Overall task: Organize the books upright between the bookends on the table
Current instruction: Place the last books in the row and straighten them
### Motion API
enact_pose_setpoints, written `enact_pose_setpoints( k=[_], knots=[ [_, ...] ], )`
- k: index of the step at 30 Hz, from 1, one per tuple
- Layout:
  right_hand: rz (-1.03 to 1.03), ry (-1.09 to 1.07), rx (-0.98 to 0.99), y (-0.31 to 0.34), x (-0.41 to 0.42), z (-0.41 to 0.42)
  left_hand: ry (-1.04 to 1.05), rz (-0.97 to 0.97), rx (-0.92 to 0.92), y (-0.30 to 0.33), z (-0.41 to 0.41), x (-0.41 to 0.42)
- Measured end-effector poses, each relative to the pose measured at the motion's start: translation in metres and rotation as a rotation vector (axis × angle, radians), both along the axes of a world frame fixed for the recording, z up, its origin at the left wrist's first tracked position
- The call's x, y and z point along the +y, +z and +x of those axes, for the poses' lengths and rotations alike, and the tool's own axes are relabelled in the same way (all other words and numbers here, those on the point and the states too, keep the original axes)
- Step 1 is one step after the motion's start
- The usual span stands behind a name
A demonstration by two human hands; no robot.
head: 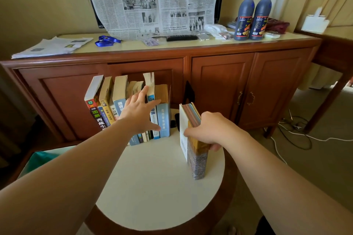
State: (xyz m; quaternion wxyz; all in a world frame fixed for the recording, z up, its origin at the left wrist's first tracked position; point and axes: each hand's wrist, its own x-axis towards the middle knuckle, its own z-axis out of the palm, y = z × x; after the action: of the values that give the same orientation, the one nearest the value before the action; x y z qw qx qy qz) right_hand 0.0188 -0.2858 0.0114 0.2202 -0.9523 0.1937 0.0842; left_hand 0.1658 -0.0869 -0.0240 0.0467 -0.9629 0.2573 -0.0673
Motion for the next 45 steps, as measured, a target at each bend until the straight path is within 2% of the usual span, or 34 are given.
enact_pose_setpoints(
  k=[3, 8, 16, 32, 39, 45],
  knots=[
    [-0.035, 0.009, -0.025, 0.000, 0.001, -0.003, 0.001, -0.009, 0.002, -0.001, 0.001, 0.000],
    [-0.119, -0.044, -0.246, -0.018, 0.003, 0.004, 0.007, -0.010, -0.006, -0.002, 0.001, -0.001],
    [-0.148, -0.085, -0.424, -0.032, 0.008, 0.042, 0.020, -0.026, 0.009, -0.002, 0.001, -0.001],
    [-0.076, -0.088, -0.542, -0.042, 0.008, 0.131, 0.006, -0.075, -0.012, -0.005, 0.002, 0.001],
    [-0.093, 0.031, -0.569, -0.057, 0.009, 0.145, 0.006, -0.067, -0.033, -0.008, 0.004, 0.003],
    [-0.086, -0.020, -0.588, -0.059, 0.020, 0.154, 0.005, -0.071, -0.053, -0.009, 0.003, 0.000]
  ],
)
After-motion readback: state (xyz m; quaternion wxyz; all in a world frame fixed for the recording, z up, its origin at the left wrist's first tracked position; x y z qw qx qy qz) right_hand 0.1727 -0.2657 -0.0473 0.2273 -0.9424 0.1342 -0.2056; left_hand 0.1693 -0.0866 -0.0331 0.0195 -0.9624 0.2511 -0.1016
